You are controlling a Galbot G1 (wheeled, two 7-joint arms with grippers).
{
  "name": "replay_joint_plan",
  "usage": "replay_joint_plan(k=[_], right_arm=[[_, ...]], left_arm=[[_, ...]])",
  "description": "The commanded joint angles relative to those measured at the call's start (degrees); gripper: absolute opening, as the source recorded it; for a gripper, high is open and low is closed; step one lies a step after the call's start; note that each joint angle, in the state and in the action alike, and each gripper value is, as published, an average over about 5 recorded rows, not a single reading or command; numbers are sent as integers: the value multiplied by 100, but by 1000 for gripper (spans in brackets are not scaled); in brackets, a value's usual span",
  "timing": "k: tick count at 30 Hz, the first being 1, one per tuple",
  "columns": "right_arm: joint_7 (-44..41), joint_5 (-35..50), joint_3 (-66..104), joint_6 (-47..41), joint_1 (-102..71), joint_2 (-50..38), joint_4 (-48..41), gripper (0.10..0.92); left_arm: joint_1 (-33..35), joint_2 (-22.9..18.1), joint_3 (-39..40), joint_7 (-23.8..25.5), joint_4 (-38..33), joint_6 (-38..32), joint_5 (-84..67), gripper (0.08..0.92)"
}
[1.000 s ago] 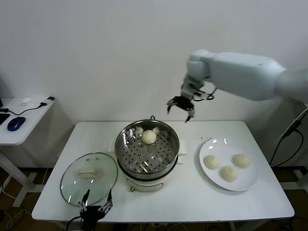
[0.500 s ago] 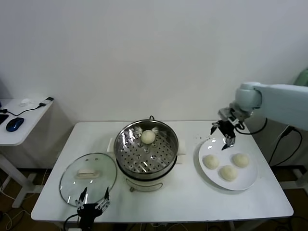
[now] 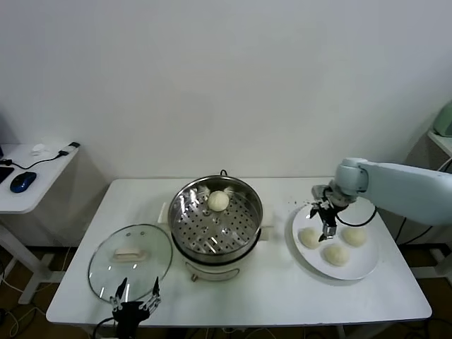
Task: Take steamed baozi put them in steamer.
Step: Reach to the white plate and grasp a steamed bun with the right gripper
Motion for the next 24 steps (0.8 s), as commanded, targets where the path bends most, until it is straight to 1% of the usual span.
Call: replay_joint_plan(k=[1,8,10,13,18,24], right_arm=[[112,-137,489,-242,-699,38,-332,823],[179,-301,656,-266,-854,74,-448,820],[244,-330,775,-265,-932,89,-527,803],[316,-348,987,-255,-1060,94,-590,753],[270,-376,1120,-174,-1099,12,-454,683],[133,-433,1071,-58,-695,-161,-200,670]], left_arm=[[10,-3,1,0,0,-2,3,823],[25,-5,10,-10,7,-18,4,823],[24,-4,12,-11,13,-19,4,823],[20,0,9,-15,13,-19,3,823],[15,3,6,-26,15,-12,1,823],[46,-7,26,-27,-14,-9,16,823]])
